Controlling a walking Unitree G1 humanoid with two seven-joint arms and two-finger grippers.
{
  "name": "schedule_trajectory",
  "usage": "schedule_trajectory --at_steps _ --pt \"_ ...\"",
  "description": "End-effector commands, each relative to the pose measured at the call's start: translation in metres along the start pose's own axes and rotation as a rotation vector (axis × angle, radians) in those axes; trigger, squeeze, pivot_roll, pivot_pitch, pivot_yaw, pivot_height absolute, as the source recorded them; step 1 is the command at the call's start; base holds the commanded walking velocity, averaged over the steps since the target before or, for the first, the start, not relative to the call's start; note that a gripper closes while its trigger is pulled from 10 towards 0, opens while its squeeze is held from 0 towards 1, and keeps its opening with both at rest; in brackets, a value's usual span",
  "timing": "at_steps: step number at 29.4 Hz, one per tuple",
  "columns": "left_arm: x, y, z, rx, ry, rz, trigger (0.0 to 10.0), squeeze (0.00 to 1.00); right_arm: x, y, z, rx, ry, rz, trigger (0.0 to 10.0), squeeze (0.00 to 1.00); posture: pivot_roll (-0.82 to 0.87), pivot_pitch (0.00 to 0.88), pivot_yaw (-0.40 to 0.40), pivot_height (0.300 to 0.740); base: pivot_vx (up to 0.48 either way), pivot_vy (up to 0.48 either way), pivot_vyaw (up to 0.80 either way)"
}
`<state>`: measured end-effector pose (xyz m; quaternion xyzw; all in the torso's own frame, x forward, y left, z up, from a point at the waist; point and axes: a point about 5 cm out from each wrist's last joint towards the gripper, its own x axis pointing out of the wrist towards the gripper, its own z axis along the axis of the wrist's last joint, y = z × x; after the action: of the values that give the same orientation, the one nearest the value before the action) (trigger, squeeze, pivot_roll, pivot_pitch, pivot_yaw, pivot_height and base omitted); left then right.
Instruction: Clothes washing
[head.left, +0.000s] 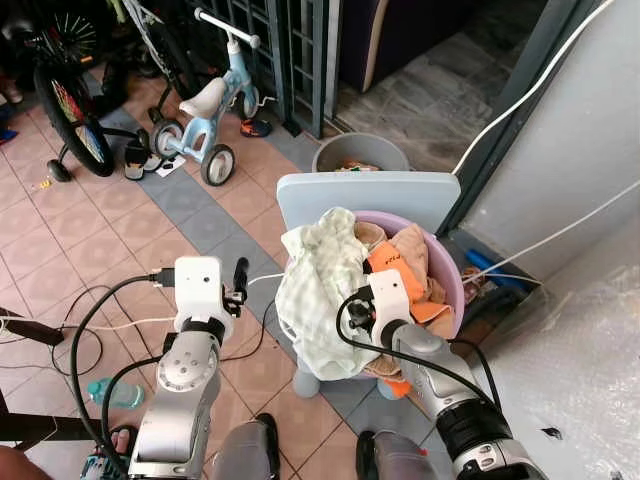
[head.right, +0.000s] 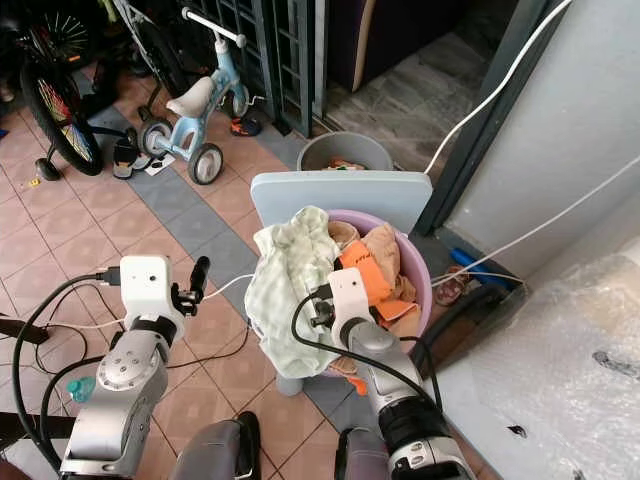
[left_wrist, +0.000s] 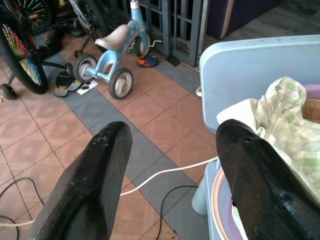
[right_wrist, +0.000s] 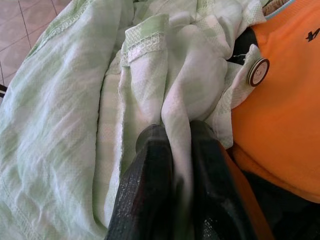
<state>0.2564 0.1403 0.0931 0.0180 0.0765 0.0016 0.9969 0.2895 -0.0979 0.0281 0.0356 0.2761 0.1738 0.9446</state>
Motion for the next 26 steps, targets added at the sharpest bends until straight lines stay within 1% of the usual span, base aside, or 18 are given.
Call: schedule_trajectory --at_steps 1,3,4,6,7,8,9,10,12,13,14,15,16,18,21,24,25,26 --pt "0.000 0.003 -0.004 0.013 0.016 0.012 10.0 0.00 0.000 0.003 0.011 0.047 -0.055 0.029 0.0 0.00 0.06 0.168 0.039 0.740 0.000 0.000 0.00" --pt "0.003 0.002 -0.003 0.012 0.013 0.010 10.0 0.00 -0.002 0.001 0.031 0.154 -0.157 0.055 0.0 0.00 0.06 0.158 0.042 0.740 0.000 0.000 0.00" --pt "0.003 0.002 -0.003 0.012 0.013 0.010 10.0 0.00 -0.002 0.001 0.031 0.154 -0.157 0.055 0.0 0.00 0.06 0.158 0.042 0.740 0.000 0.000 0.00" --pt "0.008 0.000 -0.002 0.011 0.009 0.004 10.0 0.00 -0.008 -0.003 0.066 0.259 -0.317 0.090 0.0 0.00 0.05 0.142 0.047 0.740 0.000 0.000 0.00" --pt "0.008 0.000 -0.002 0.011 0.009 0.004 10.0 0.00 -0.008 -0.003 0.066 0.259 -0.317 0.090 0.0 0.00 0.05 0.142 0.047 0.740 0.000 0.000 0.00" --pt "0.009 -0.001 -0.002 0.011 0.008 0.003 10.0 0.00 -0.011 -0.004 0.077 0.271 -0.361 0.102 0.0 0.00 0.04 0.134 0.050 0.740 0.000 0.000 0.00" --pt "0.012 -0.002 -0.002 0.010 0.004 -0.001 10.0 0.00 -0.016 -0.007 0.100 0.282 -0.452 0.118 0.0 0.00 0.04 0.125 0.053 0.740 0.000 0.000 0.00" --pt "0.012 -0.002 -0.002 0.010 0.004 -0.001 10.0 0.00 -0.016 -0.007 0.100 0.282 -0.452 0.118 0.0 0.00 0.04 0.125 0.053 0.740 0.000 0.000 0.00" --pt "0.014 -0.004 -0.001 0.010 -0.001 -0.006 10.0 0.00 -0.028 -0.010 0.134 0.288 -0.577 0.139 0.0 0.00 0.03 0.112 0.058 0.740 0.000 0.000 0.00" --pt "0.014 -0.004 -0.001 0.010 -0.001 -0.006 10.0 0.00 -0.028 -0.010 0.134 0.288 -0.577 0.139 0.0 0.00 0.03 0.112 0.058 0.740 0.000 0.000 0.00" --pt "0.017 -0.005 0.000 0.010 -0.007 -0.011 10.0 0.00 -0.039 -0.014 0.161 0.278 -0.672 0.154 0.0 0.00 0.03 0.106 0.059 0.740 0.000 0.000 0.00" --pt "0.019 -0.006 0.001 0.009 -0.012 -0.014 10.0 0.00 -0.046 -0.017 0.174 0.264 -0.719 0.156 0.0 0.00 0.03 0.099 0.060 0.740 0.000 0.000 0.00" --pt "0.021 -0.007 0.003 0.007 -0.020 -0.014 10.0 0.00 -0.059 -0.022 0.193 0.231 -0.790 0.153 0.0 0.00 0.03 0.091 0.060 0.740 0.000 0.000 0.00" --pt "0.022 -0.006 0.003 0.006 -0.023 -0.013 10.0 0.00 -0.065 -0.026 0.199 0.215 -0.811 0.147 0.0 0.00 0.03 0.085 0.060 0.740 0.000 0.000 0.00" --pt "0.023 -0.006 0.003 0.005 -0.024 -0.013 10.0 0.00 -0.070 -0.029 0.200 0.202 -0.817 0.142 0.0 0.00 0.02 0.081 0.058 0.740 0.000 0.000 0.00" --pt "0.023 -0.009 0.006 -0.015 -0.049 -0.010 10.0 0.00 -0.076 -0.034 0.185 0.153 -0.781 0.132 0.0 0.00 0.02 0.075 0.058 0.740 0.000 0.000 0.00" --pt "0.023 -0.010 0.005 -0.019 -0.039 -0.004 10.0 0.00 -0.076 -0.035 0.180 0.149 -0.770 0.132 0.0 0.00 0.01 0.070 0.060 0.740 0.000 0.000 0.00" --pt "0.023 -0.011 0.003 -0.022 -0.029 -0.004 10.0 0.00 -0.077 -0.036 0.174 0.141 -0.752 0.128 4.7 0.00 0.01 0.069 0.060 0.740 0.000 0.000 0.00"
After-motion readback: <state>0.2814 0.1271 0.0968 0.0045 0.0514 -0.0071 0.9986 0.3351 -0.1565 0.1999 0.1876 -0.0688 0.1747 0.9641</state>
